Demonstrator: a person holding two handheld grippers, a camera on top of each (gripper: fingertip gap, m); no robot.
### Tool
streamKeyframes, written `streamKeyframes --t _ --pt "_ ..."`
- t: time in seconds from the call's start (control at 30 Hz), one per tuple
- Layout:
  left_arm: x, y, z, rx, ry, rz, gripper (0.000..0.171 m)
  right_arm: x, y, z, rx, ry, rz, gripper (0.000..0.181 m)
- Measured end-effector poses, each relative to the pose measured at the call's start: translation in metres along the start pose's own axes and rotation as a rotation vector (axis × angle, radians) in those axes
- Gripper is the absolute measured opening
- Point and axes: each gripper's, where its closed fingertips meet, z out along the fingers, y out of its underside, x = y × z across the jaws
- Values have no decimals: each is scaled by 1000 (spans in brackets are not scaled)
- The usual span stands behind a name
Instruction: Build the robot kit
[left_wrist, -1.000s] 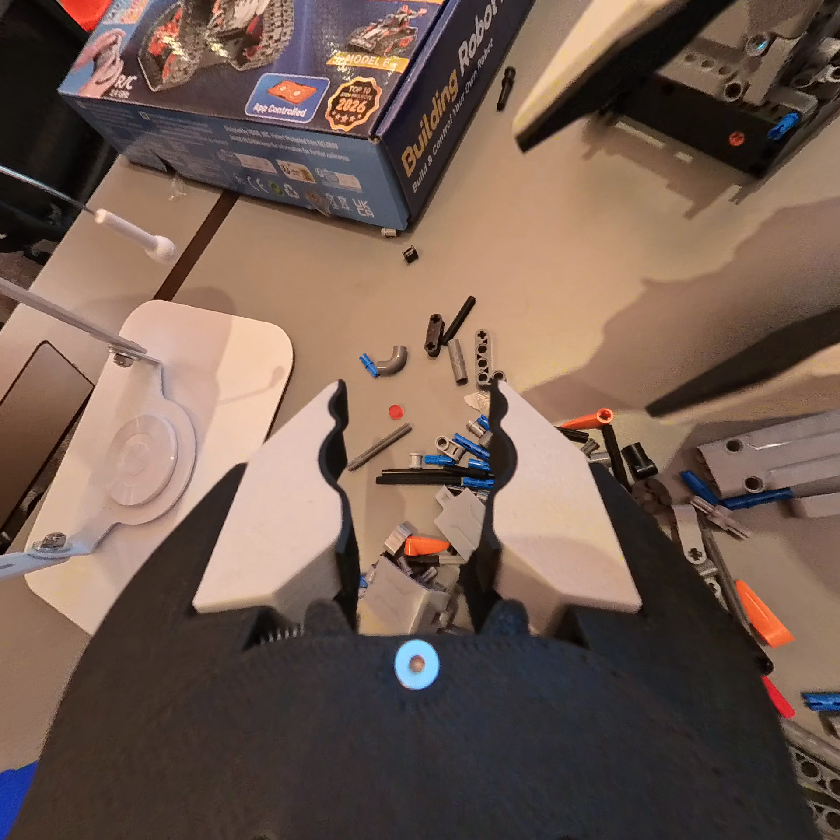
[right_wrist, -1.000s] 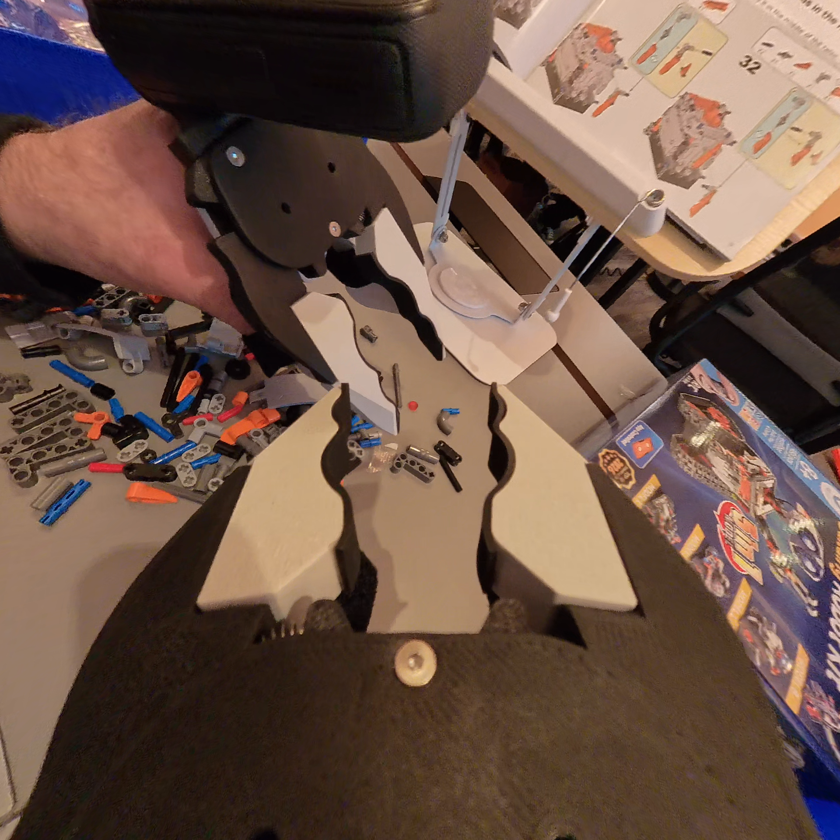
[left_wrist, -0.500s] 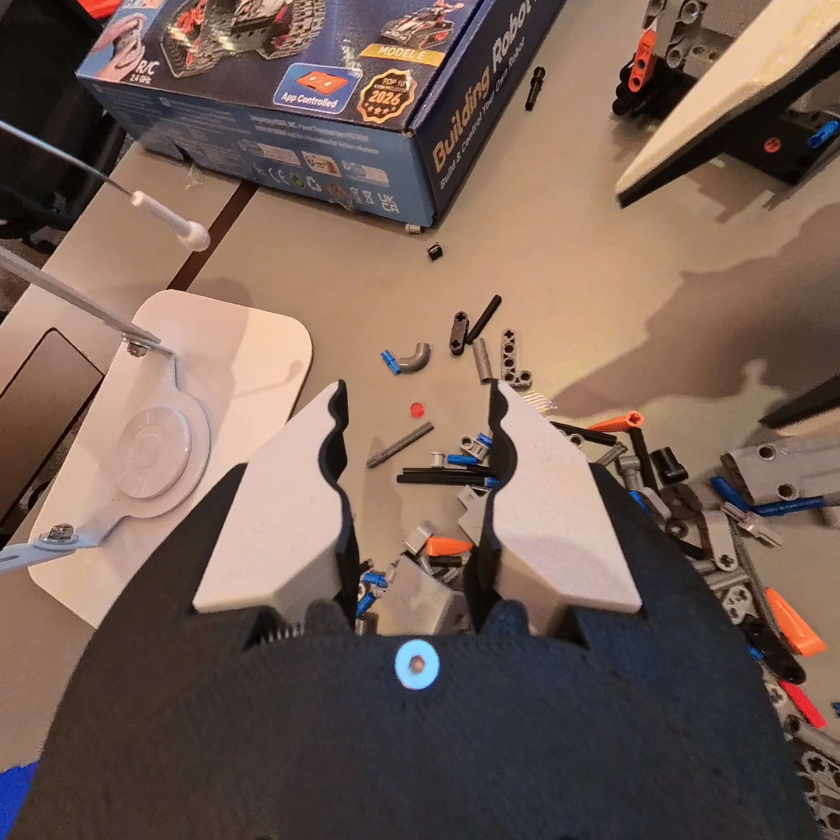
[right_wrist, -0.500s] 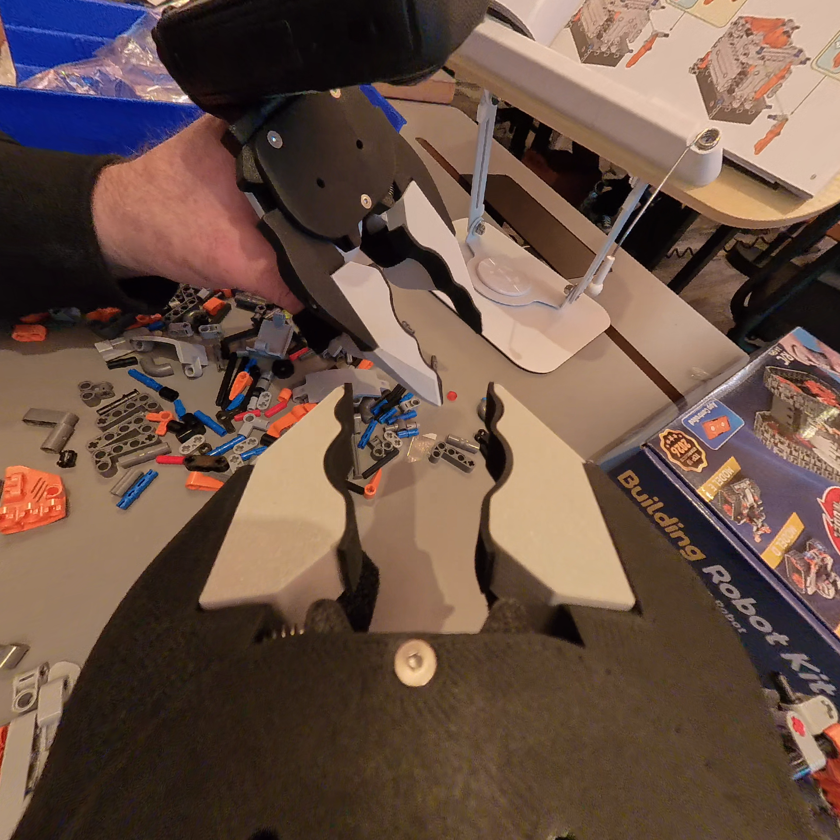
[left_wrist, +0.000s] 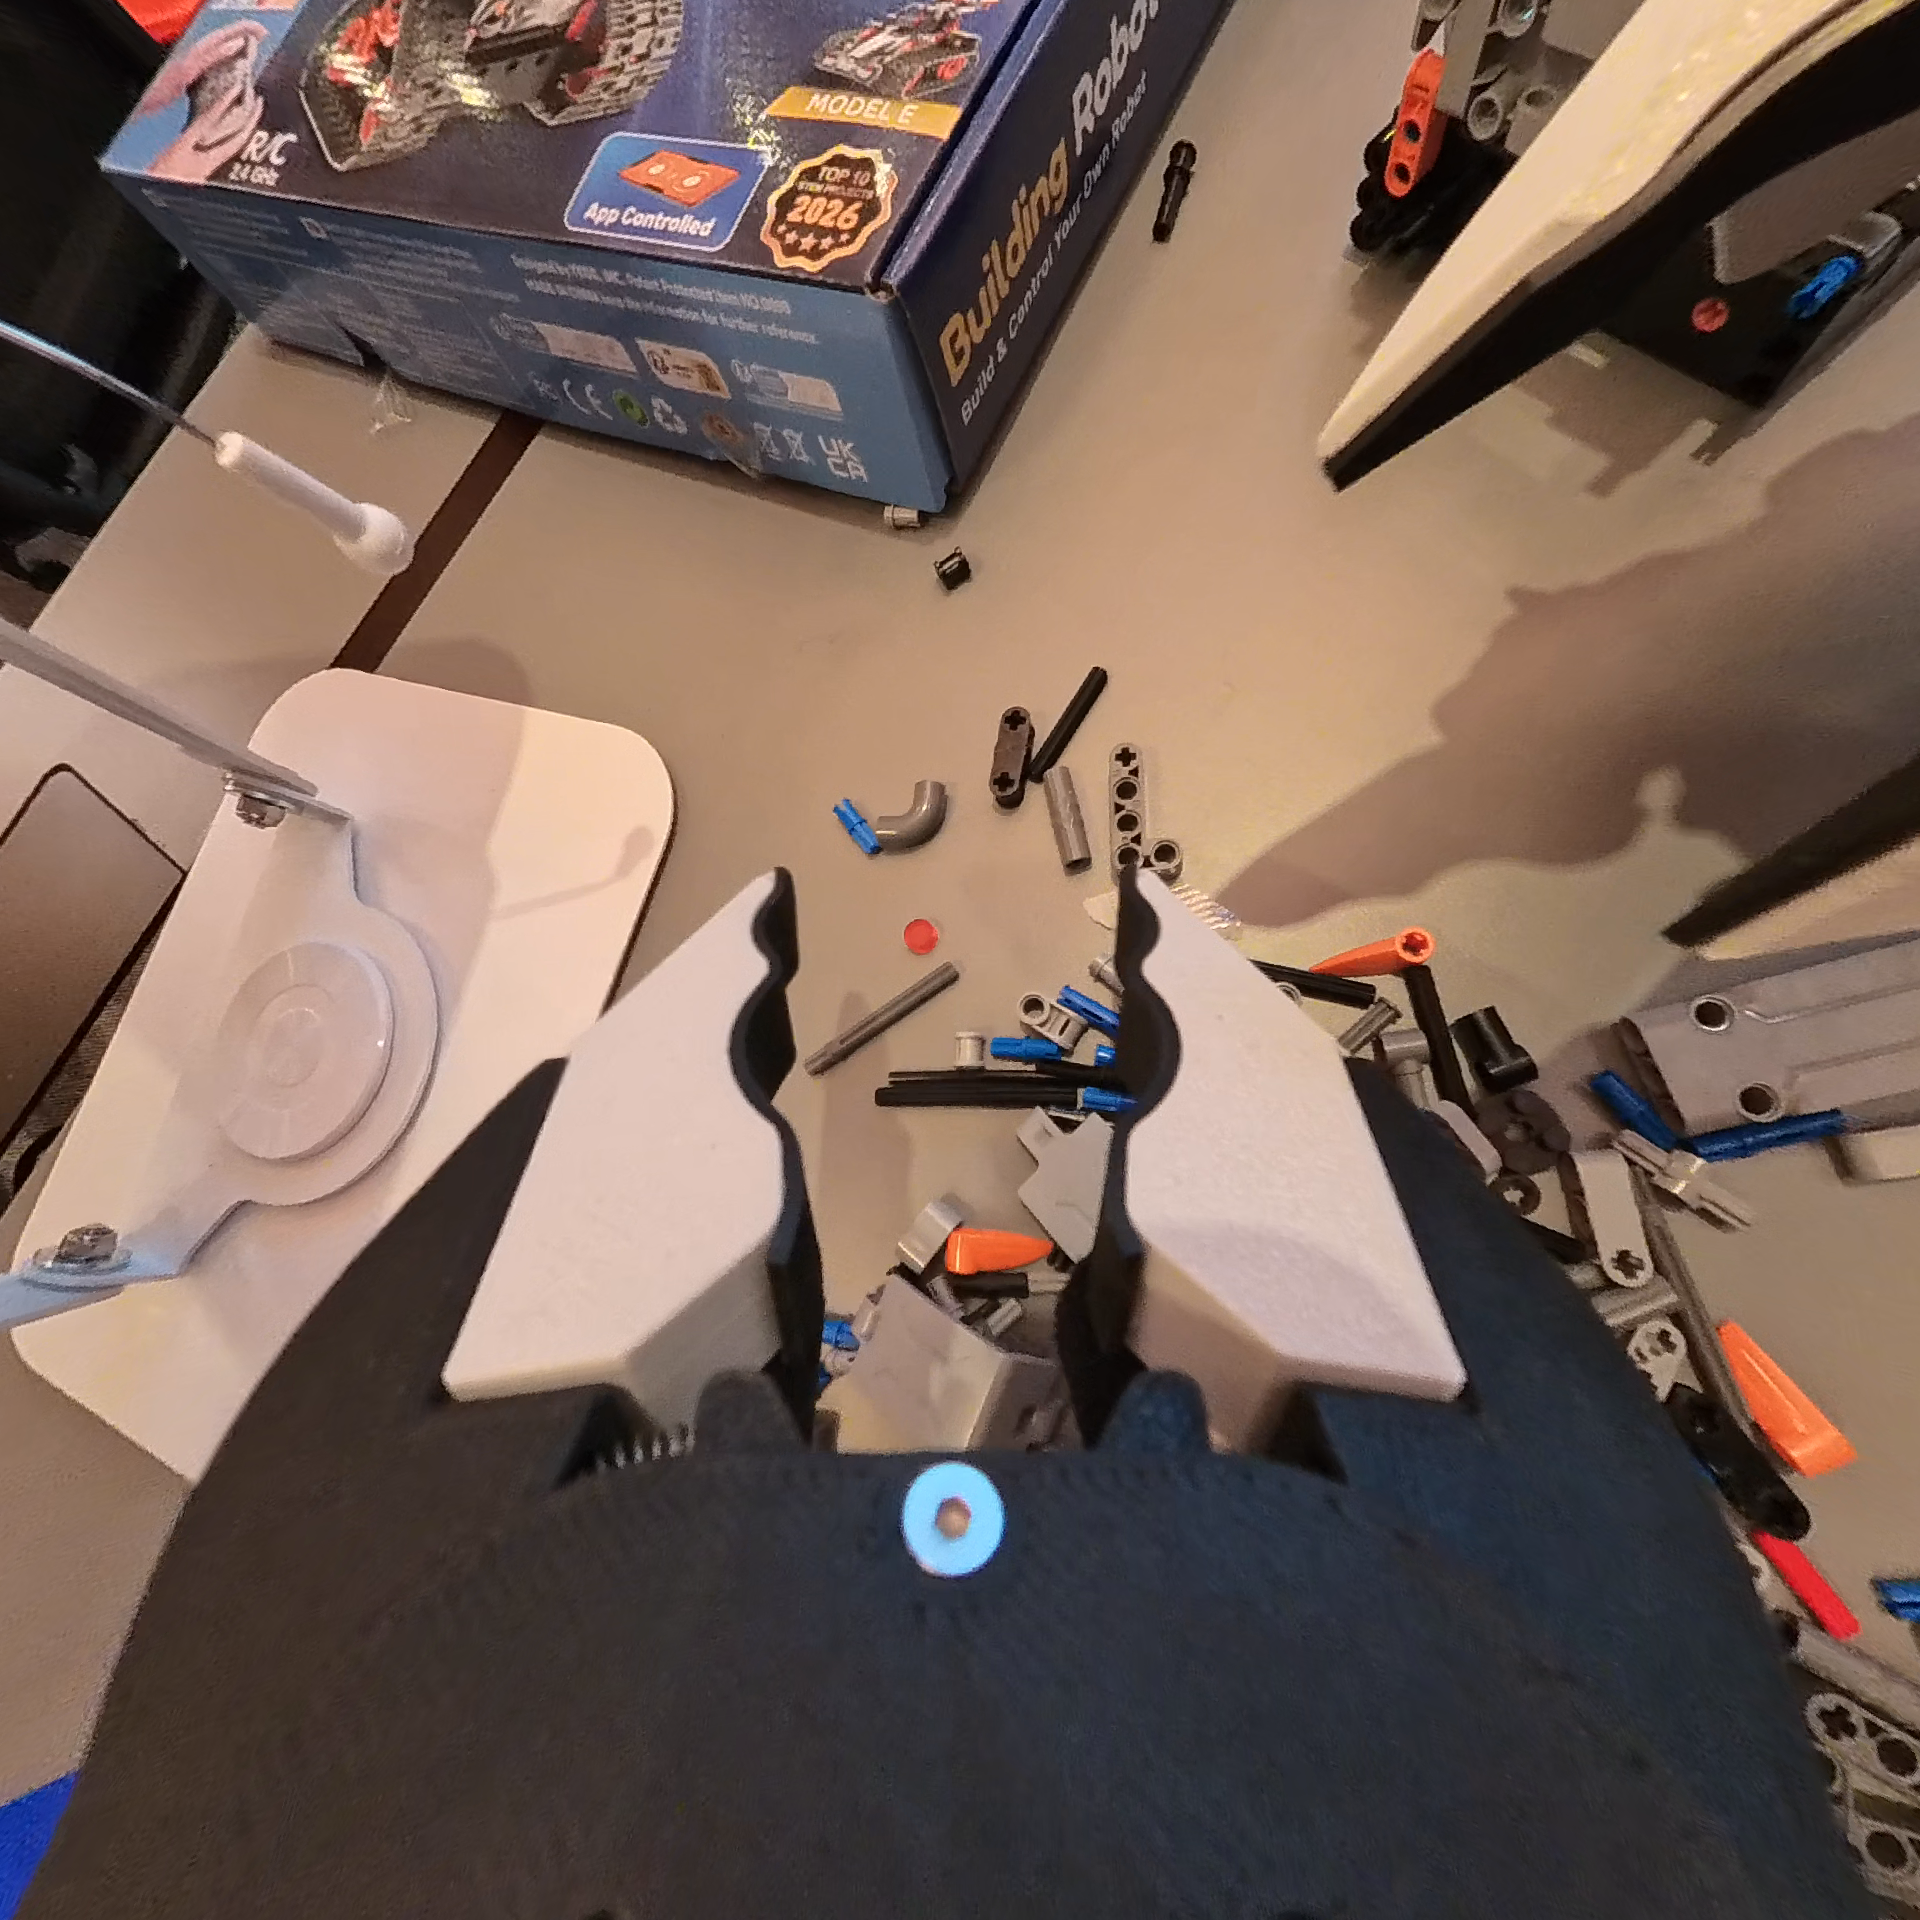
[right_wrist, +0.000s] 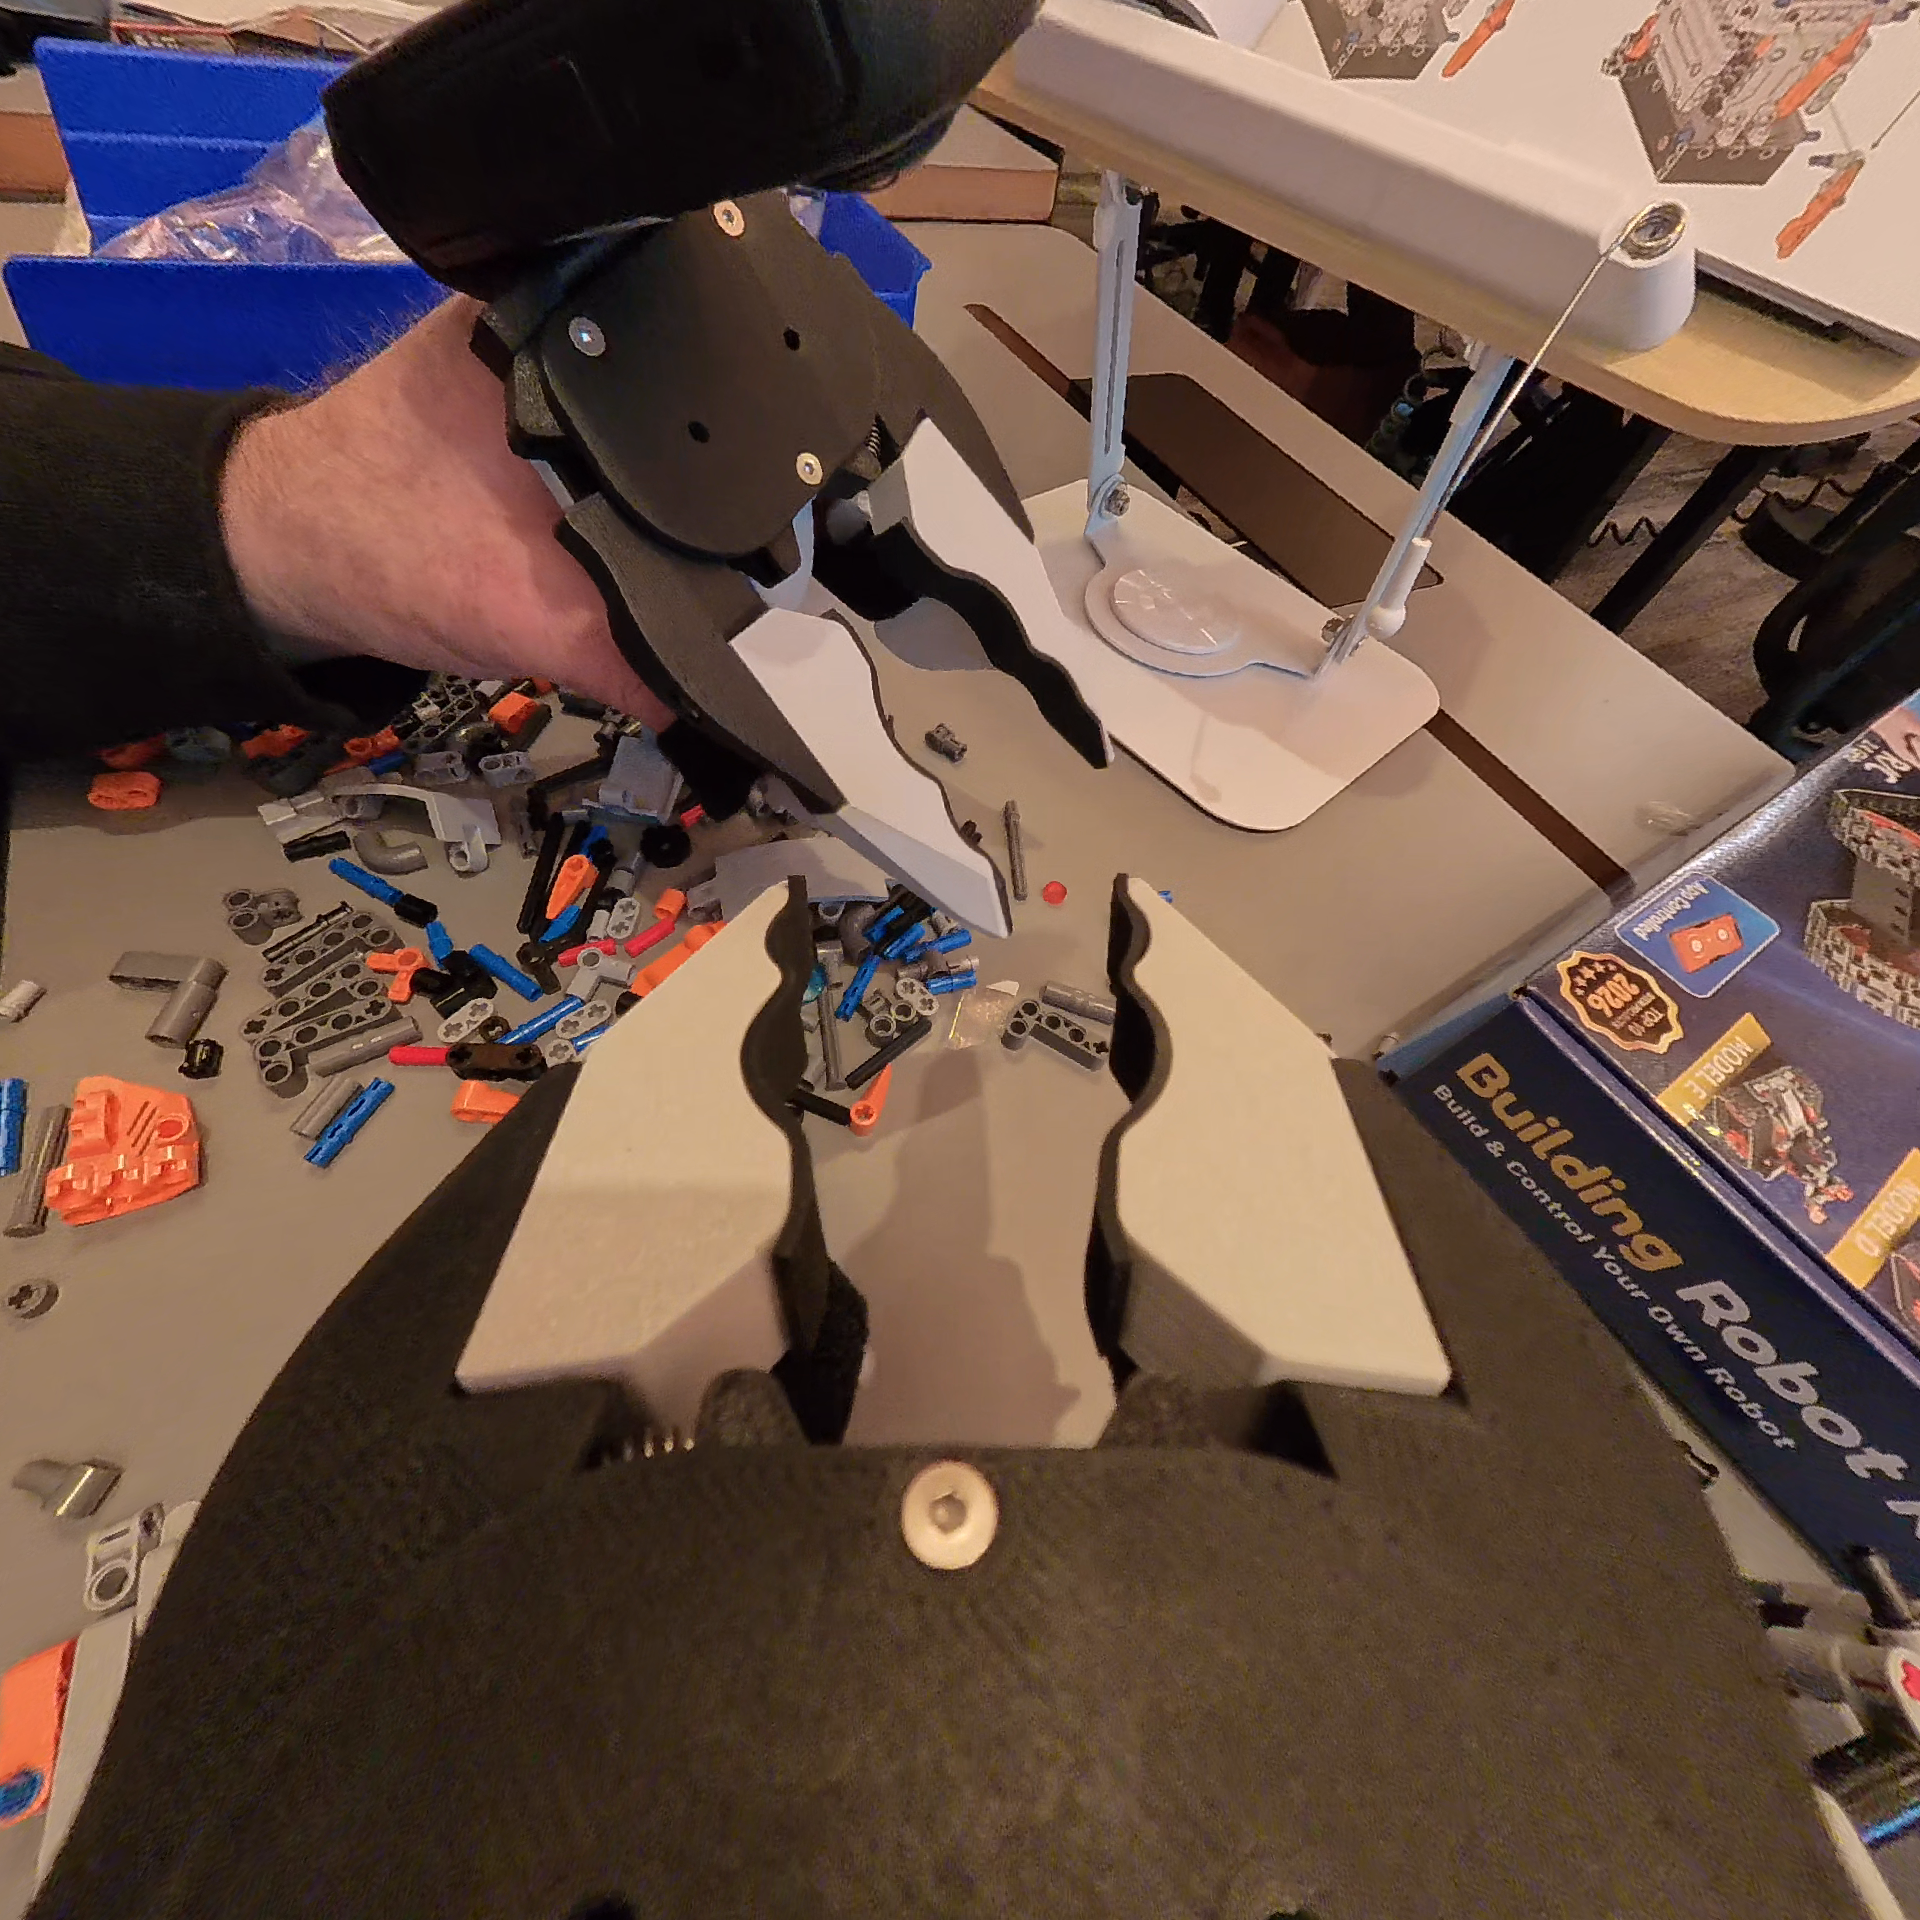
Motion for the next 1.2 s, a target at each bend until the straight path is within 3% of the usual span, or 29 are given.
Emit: streamKeyframes --t 0.87,1.2 --pt "7 2 2 12 48 -33 59 5 8 1 -15 -32 58 52" --pt "-24 2 -20 45 -41 -77 55 26 21 -4 -70 31 79 45"
